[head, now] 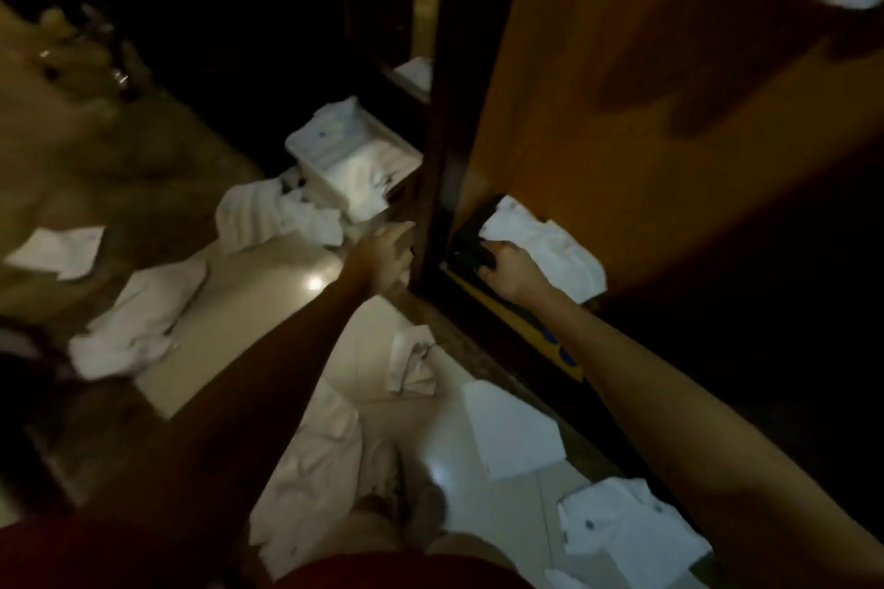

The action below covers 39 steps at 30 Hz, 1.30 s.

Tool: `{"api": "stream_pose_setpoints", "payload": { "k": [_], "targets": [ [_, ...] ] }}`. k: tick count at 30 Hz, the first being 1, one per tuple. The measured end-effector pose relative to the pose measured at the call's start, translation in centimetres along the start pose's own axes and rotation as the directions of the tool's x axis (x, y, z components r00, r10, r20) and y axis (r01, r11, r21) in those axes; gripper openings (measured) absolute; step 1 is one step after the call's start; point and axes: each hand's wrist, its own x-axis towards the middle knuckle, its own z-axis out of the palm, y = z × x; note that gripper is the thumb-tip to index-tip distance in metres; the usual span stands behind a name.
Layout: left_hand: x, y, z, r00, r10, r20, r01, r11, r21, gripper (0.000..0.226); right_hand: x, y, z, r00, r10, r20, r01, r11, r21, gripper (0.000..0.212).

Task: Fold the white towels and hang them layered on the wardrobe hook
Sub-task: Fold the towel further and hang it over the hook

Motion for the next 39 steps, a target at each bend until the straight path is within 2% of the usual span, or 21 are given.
{"api": "stream_pose_setpoints", "payload": {
  "k": [3,7,11,17,21,28,33,34,36,38,39],
  "targets": [
    [-3.9,-7.6,-0.2,0.973,-0.228,-0.040,0.223,0.968,-0.112,0.048,3.2,-4.8,5.8,0.987,-0.075,0.143,0.083,0.995,-0.050,0.044],
    [-9.3,-15.8,-0.1,0.868,-0.485,-0.104,0.450,0.859,-0.244,0.048,6.3,-9.7,13.0,0.943,-0.127,0.307,0.173,0.976,-0.129,0.044],
    [-15.0,-22.2,1.0,0.760,-0.641,-0.113,0.591,0.752,-0.292,0.047,9.2,-13.2,19.5,0.870,-0.150,0.469,0.256,0.952,-0.170,0.057],
    [-18.8,-30.9,5.3,0.582,-0.810,-0.067,0.739,0.562,-0.371,0.049,15.1,-16.1,30.2,0.756,-0.172,0.631,0.365,0.911,-0.190,0.060],
    [-17.4,-38.8,9.6,0.534,-0.844,-0.049,0.773,0.511,-0.375,0.049,21.2,-15.9,38.8,0.730,-0.201,0.653,0.419,0.887,-0.194,0.058],
    [-11.4,-54.6,20.6,0.545,-0.838,-0.019,0.781,0.516,-0.353,0.050,33.4,-10.3,55.3,0.741,-0.226,0.632,0.459,0.858,-0.231,0.055],
    [-6.8,-66.0,28.8,0.496,-0.867,-0.046,0.796,0.475,-0.376,0.053,41.3,-6.2,65.9,0.769,-0.270,0.579,0.443,0.878,-0.179,0.053],
    [-5.9,-68.2,30.1,0.462,-0.884,-0.076,0.797,0.451,-0.401,0.053,42.5,-5.5,67.7,0.779,-0.280,0.561,0.434,0.886,-0.160,0.053],
    [-4.3,-72.4,32.5,0.345,-0.929,-0.135,0.806,0.367,-0.464,0.055,44.8,-4.2,71.0,0.804,-0.296,0.516,0.403,0.909,-0.107,0.054],
    [-3.4,-75.8,34.7,0.229,-0.962,-0.148,0.810,0.272,-0.519,0.064,46.6,-3.2,73.7,0.822,-0.335,0.461,0.393,0.919,-0.035,0.057],
    [-3.1,-77.2,35.7,0.195,-0.971,-0.141,0.805,0.241,-0.543,0.068,47.5,-2.9,74.9,0.817,-0.358,0.452,0.408,0.913,-0.015,0.059]
  ]
}}
